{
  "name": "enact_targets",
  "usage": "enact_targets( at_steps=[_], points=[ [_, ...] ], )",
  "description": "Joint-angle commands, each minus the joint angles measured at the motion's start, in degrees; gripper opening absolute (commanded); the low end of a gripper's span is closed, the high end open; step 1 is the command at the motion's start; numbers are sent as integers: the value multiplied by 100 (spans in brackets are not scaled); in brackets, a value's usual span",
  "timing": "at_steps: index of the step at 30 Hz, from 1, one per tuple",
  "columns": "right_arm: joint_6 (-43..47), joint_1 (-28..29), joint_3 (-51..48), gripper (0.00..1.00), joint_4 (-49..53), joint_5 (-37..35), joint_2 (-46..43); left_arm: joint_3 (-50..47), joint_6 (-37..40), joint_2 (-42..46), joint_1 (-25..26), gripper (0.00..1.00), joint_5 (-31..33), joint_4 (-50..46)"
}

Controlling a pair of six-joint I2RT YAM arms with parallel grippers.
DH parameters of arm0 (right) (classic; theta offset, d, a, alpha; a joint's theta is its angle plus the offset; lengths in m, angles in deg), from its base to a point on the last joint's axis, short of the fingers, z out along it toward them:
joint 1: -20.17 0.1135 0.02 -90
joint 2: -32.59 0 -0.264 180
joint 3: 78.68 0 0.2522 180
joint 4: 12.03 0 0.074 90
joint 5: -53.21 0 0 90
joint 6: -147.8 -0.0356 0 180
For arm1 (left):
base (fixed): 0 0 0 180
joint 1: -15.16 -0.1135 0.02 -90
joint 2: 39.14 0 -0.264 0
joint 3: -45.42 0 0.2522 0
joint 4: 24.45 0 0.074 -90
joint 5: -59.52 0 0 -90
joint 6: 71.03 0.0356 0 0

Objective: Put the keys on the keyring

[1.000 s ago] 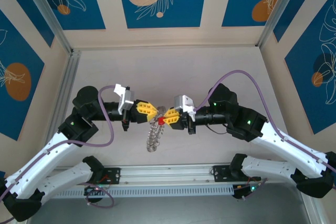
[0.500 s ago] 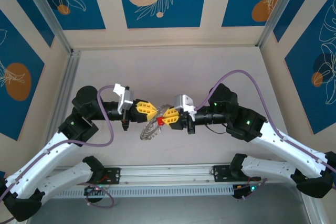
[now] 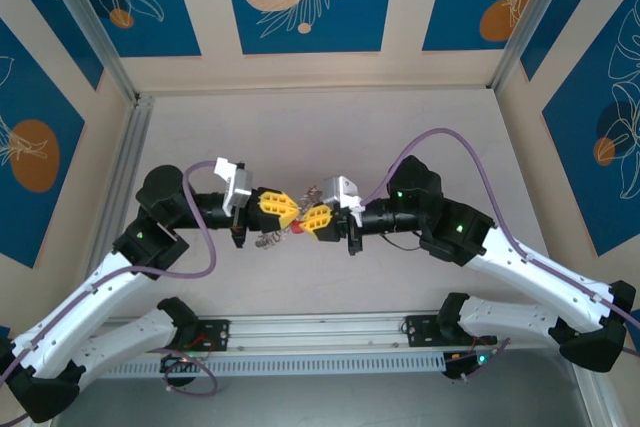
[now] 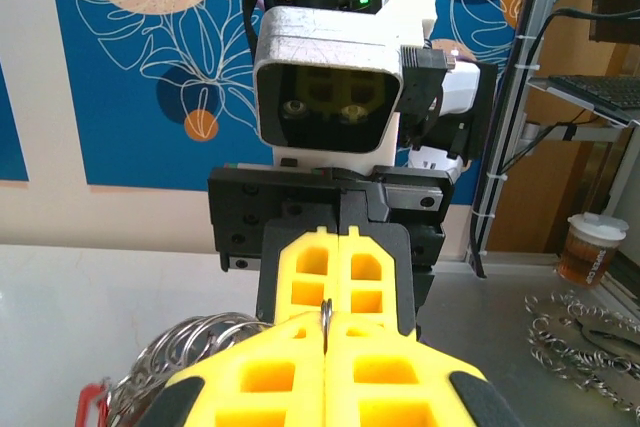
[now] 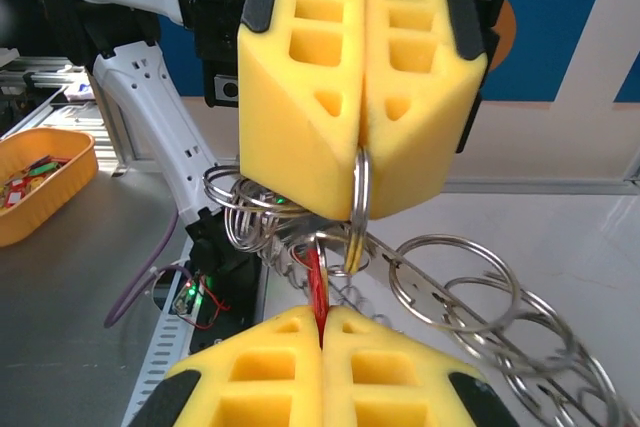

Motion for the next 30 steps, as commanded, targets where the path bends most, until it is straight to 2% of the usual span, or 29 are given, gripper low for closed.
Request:
enact_targets(
  at_steps=[1,12,13,17,22,25,30],
  points=[
    [-113,7,106,0,-224,169,74,-47,-179,115,-49,0,15,662],
    [-149,11,116,1,-197,22,43,-119,-155,219,-95,0,107,642],
    [-146,16,106,4,-161,-5,-4,-104,-155,227,-107,0,103,629],
    [-187,6,-43,26,-62,-88,-208,-58,-121,273,-164,0,77,533],
    [-297,8,-224,40,-29,-143,-347,4,-112,257,-184,0,10,488],
    [-320,7,-228,42,-51,1,-305,38,-138,248,-188,0,-13,488],
    [-281,-9,-176,38,-67,-139,-177,66,-155,250,-193,0,-22,477]
  ],
)
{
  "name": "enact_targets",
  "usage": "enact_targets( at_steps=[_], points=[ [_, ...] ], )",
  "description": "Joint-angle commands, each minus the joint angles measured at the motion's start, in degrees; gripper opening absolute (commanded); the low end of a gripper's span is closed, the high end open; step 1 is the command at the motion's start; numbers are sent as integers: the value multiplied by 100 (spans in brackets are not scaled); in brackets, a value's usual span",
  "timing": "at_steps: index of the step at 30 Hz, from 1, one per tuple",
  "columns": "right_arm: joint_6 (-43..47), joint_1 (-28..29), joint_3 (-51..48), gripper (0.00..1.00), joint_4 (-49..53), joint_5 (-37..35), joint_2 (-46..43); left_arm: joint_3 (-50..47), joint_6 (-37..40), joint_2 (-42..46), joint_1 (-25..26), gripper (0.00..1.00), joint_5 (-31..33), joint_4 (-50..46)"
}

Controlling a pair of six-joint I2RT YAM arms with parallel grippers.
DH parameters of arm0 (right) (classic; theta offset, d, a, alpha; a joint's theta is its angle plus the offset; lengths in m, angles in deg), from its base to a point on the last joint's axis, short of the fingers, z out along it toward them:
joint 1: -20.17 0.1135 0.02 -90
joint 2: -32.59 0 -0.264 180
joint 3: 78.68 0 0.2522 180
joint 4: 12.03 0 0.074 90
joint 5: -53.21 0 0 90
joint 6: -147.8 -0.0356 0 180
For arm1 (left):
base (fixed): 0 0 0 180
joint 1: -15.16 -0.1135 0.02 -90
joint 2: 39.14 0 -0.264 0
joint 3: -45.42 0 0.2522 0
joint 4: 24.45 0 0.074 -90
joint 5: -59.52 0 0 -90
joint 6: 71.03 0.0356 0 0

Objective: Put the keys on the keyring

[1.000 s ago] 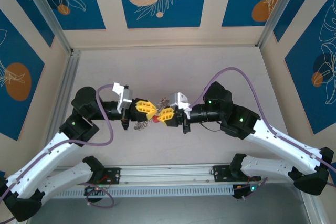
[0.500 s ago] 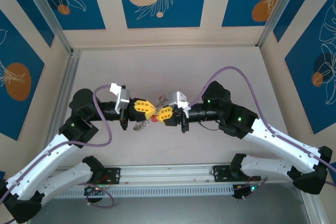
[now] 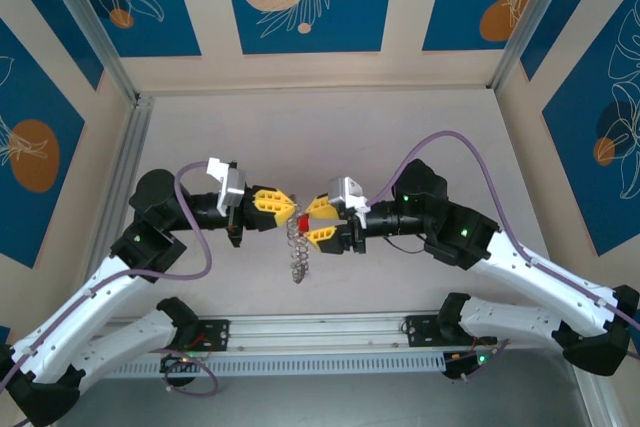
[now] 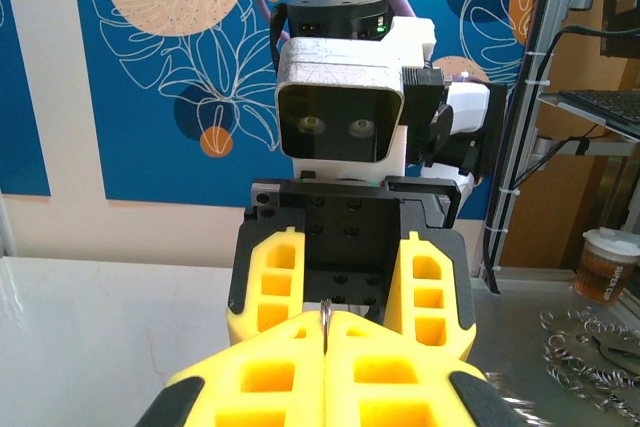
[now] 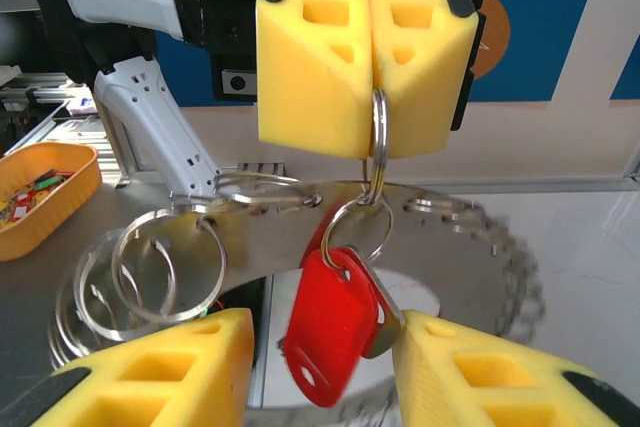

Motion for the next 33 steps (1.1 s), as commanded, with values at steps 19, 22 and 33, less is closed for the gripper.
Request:
enact_targets(
  at_steps=[19,22,33],
  points=[
    [-22,-65,13,7,-255,-47,108,212,35,115,-75,0,-148,109],
    [-51,-65,-31,2,-135,-138,-35,212,141,128,-89,0,-48,-24],
    [-337,-324,147,0,717,-965,-112,-101,760,-2,-106,0,975,-643]
  ],
)
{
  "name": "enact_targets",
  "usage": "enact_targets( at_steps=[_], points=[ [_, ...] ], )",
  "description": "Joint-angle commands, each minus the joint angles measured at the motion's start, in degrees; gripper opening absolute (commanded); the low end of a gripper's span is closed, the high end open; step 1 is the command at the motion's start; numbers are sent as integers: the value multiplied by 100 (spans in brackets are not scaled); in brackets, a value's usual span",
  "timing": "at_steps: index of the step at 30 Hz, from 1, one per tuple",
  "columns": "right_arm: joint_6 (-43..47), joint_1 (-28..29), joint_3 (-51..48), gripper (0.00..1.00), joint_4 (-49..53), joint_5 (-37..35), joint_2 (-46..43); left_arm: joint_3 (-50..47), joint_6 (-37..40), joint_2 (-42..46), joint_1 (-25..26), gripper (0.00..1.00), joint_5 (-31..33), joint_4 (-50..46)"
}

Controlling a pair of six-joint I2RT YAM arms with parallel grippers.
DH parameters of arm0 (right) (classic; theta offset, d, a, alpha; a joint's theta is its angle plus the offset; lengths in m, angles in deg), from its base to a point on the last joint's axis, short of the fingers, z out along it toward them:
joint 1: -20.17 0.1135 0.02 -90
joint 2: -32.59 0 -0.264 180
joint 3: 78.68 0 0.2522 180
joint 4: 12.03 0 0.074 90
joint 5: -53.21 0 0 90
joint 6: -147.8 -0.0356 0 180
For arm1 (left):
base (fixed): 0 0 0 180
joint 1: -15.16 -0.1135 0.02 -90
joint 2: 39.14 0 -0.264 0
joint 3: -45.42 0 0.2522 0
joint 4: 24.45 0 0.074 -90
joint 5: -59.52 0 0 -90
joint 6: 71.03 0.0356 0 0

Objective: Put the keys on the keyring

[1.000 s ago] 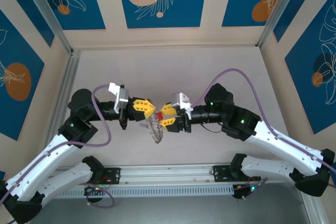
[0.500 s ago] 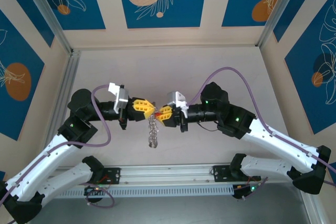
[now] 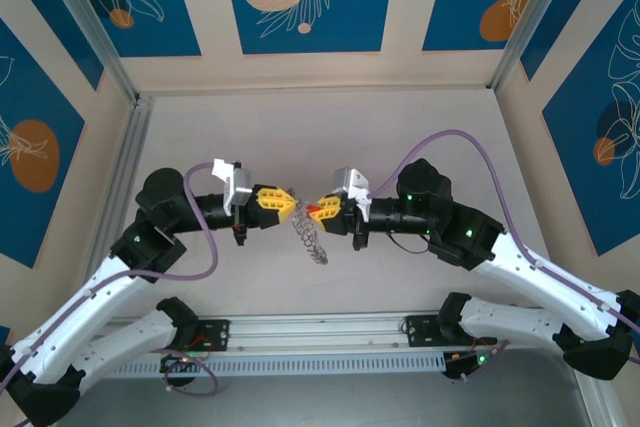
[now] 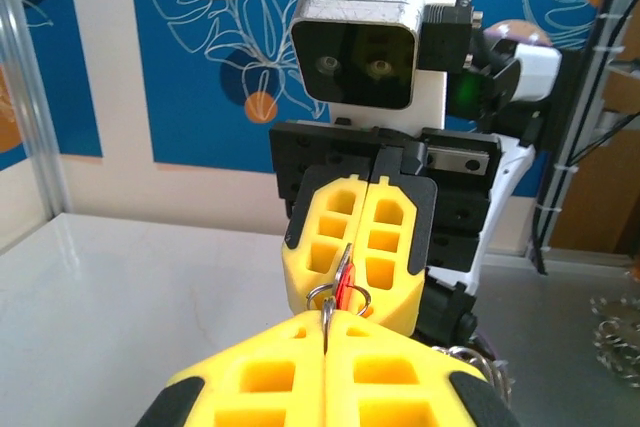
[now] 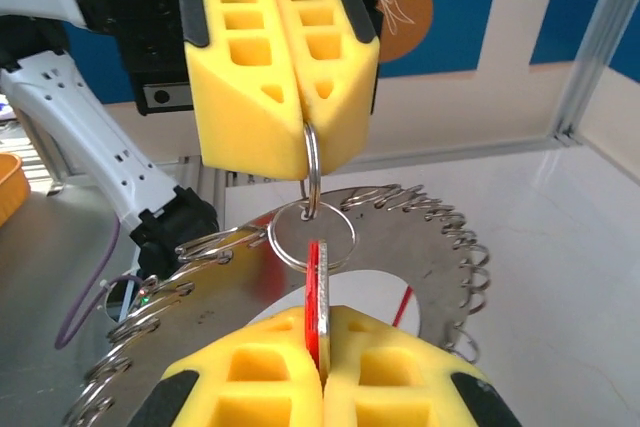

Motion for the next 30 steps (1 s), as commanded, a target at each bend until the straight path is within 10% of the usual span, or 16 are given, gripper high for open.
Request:
enact_targets(
  at_steps=[1,16,21,30],
  points=[
    [-216,-156,219,0,481,-232,71,-107,266,-29,-86,0,442,-19],
    [-85,-451,886,0,1265,-894,908,-794,42,-123,-81,17,1111,-8],
    [-192,-589,1092,0,1453,-1257,1278,-1009,-360,-236,-92,42,1511,223],
    [-360,-737,1701,0,1549,-1387,2622,-1121,-298,432,-105,55,3851,-1053]
  ],
)
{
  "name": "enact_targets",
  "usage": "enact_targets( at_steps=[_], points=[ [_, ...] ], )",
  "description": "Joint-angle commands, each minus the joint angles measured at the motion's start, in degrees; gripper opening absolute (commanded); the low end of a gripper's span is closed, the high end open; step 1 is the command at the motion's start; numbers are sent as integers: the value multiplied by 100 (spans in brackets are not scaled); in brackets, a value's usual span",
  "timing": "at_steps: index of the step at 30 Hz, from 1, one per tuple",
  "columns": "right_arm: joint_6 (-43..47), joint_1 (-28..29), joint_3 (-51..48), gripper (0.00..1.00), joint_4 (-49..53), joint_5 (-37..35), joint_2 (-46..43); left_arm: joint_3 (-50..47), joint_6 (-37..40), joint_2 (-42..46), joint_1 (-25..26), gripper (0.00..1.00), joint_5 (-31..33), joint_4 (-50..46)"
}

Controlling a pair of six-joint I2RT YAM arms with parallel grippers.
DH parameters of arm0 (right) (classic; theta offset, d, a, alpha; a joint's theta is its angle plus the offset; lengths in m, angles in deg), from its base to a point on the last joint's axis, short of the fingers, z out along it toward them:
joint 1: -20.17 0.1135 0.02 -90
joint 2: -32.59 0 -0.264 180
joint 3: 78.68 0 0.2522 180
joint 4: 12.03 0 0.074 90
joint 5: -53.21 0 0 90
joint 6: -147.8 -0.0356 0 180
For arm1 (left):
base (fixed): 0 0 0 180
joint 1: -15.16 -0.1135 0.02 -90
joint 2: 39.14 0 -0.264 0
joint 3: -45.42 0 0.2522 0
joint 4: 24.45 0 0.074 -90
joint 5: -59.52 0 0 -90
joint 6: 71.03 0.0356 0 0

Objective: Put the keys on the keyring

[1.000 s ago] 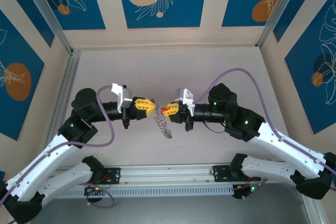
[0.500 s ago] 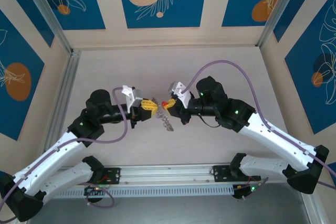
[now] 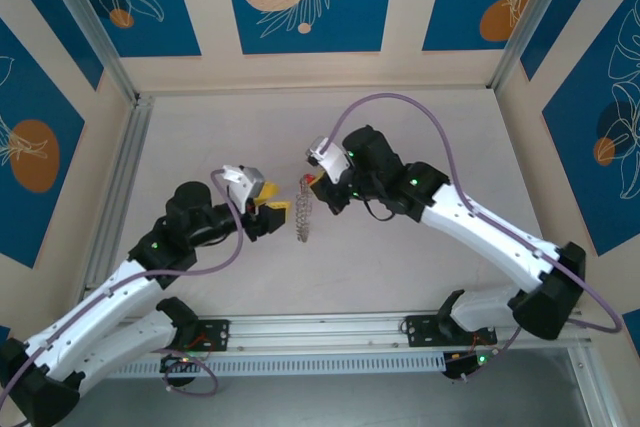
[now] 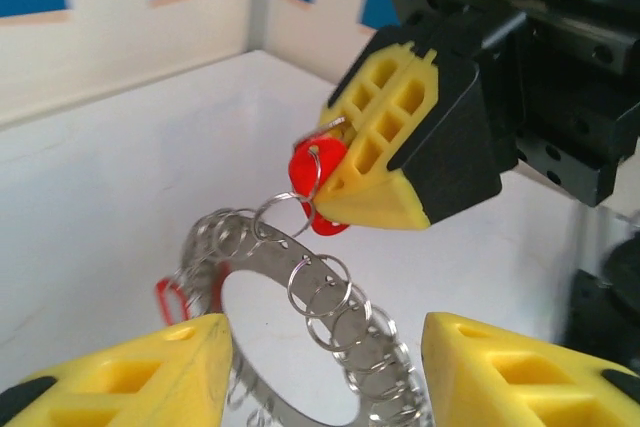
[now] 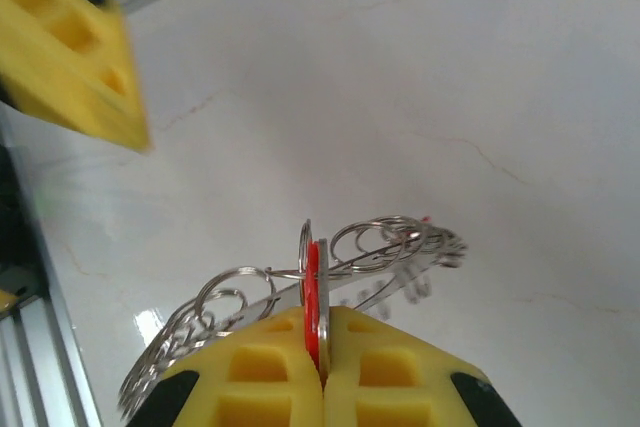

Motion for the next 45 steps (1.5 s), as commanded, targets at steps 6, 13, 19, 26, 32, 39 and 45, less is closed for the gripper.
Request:
enact_targets(
  at_steps=[6,13,19,26,32,39,45],
  points=[
    [-383,-99,689,0,-426,159,1250,-68,55,355,-90,55,1734,-946],
    [-847,-292,874,0,-501,405,1896,-169,15,397,-268,58,1857,-1030],
    [-1173,-343,141,0,-133,261,1370,-272,-26,292,-321,58,1679,-736],
    [-1789,-495,-1124,0,52,690,800,-231,-8,-11,-338,58,1440,-358],
    [-2369,-557,-1849,0,-196,1019,813,-261,21,107,-341,58,1449,-385],
    [-2936,-723,-2382,0,-375,1010,1061,-299,32,210,-350,59,1435,-411],
    [-3115,-1244,-2842,9,-939,1297,1245,-281,1,231,-346,56,1301,-367]
  ],
)
